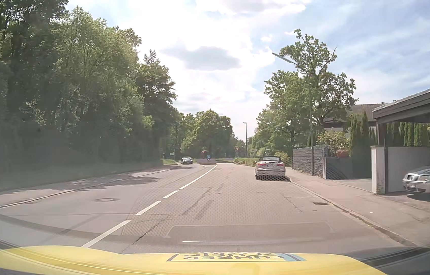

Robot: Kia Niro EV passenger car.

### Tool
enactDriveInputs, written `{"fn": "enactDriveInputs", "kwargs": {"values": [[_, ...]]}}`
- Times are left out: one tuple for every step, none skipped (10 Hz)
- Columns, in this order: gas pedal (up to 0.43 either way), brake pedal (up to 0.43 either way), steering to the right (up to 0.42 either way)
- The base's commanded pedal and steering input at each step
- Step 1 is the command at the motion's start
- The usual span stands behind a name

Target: Follow the waypoints while adhering to traffic rules and regulations

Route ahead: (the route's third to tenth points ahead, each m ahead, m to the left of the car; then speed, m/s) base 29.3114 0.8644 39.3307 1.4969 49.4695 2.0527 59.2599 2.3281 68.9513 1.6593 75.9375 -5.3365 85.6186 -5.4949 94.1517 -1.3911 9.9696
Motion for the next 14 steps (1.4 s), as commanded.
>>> {"fn": "enactDriveInputs", "kwargs": {"values": [[0.039, 0.0, -0.006], [0.039, 0.0, -0.006], [0.039, 0.0, -0.006], [0.039, 0.0, -0.006], [0.039, 0.0, -0.006], [0.039, 0.0, -0.006], [0.039, 0.0, -0.006], [0.047, 0.0, -0.005], [0.047, 0.0, -0.005], [0.047, 0.0, -0.001], [0.047, 0.0, 0.001], [0.047, 0.0, 0.004], [0.047, 0.0, 0.01], [0.047, 0.0, 0.016]]}}
